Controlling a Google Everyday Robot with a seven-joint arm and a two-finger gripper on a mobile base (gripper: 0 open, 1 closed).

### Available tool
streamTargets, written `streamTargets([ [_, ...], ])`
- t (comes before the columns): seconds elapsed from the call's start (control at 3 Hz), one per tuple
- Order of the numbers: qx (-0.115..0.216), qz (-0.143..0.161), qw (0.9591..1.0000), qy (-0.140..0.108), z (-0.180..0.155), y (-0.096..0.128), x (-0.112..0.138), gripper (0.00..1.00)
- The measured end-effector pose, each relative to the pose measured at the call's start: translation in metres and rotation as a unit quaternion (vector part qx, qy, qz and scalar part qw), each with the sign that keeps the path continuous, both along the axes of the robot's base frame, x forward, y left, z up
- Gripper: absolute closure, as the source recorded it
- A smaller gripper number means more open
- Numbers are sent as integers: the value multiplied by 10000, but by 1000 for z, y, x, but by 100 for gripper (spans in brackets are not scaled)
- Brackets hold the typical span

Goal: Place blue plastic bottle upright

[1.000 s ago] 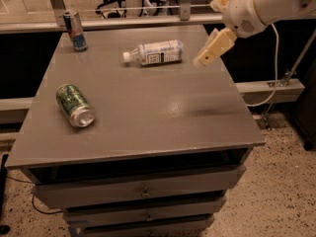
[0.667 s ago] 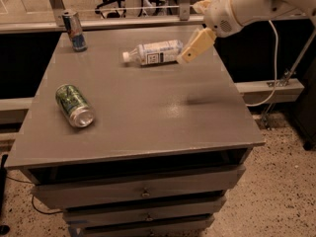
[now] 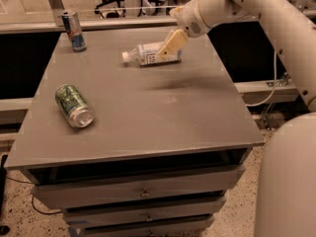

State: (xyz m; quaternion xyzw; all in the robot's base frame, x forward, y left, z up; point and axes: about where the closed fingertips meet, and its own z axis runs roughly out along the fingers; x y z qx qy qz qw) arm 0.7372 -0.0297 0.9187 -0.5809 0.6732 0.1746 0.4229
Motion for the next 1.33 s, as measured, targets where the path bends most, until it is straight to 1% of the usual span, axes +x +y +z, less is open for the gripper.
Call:
streamTargets([
  [0.33,-176,42,9998,116,-18,18,24,0],
  [0.67,-447,97,9987,222,-35,29,39,0],
  [1.0,-734,156,9967,305,-51,37,46,0],
  [1.33,-1430,399,9886,261,-63,51,46,0],
])
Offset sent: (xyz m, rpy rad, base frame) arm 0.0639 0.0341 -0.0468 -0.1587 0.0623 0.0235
